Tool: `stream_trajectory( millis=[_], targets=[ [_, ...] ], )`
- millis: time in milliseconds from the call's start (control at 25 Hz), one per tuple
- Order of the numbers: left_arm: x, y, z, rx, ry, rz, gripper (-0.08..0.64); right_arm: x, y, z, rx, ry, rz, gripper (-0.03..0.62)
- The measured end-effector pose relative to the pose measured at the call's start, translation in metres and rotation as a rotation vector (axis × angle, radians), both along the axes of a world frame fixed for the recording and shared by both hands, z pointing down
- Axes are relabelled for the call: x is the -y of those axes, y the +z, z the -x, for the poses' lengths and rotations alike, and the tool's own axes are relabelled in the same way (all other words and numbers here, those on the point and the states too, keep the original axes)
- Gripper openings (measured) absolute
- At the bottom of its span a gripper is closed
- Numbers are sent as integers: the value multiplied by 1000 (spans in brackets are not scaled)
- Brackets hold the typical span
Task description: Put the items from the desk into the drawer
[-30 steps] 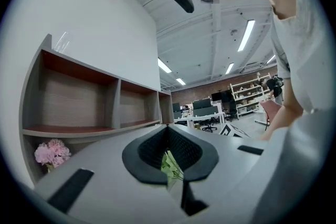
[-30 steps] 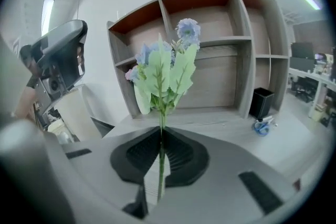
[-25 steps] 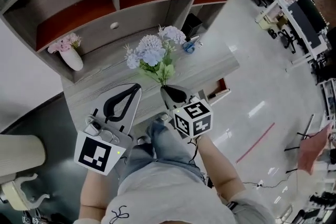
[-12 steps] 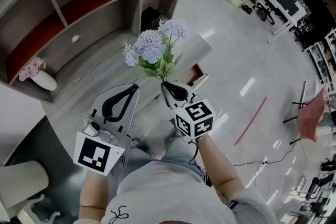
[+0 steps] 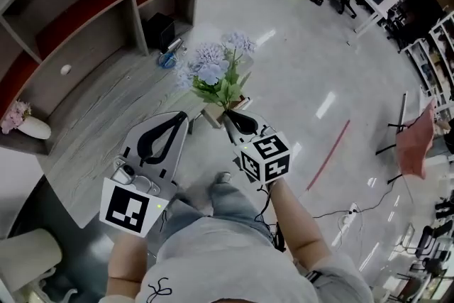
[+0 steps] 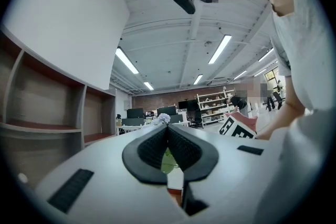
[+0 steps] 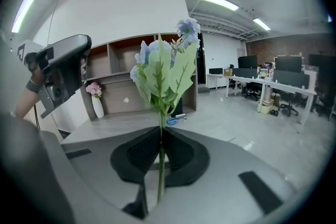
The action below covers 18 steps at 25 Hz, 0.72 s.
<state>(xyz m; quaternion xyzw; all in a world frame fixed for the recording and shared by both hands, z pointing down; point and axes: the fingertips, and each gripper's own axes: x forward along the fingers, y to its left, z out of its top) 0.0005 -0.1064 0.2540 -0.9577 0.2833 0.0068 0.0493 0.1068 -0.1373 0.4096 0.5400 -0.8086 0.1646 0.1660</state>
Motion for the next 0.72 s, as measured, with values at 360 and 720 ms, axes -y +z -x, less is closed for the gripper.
stream_trajectory(
  millis=[360, 720],
  targets=[
    [4, 3, -78, 2, -41, -7, 10, 4, 33, -101, -2, 36, 78, 25],
    [13, 22, -112, 1, -150, -11, 11, 13, 92, -156, -2, 19, 185, 25]
  ],
)
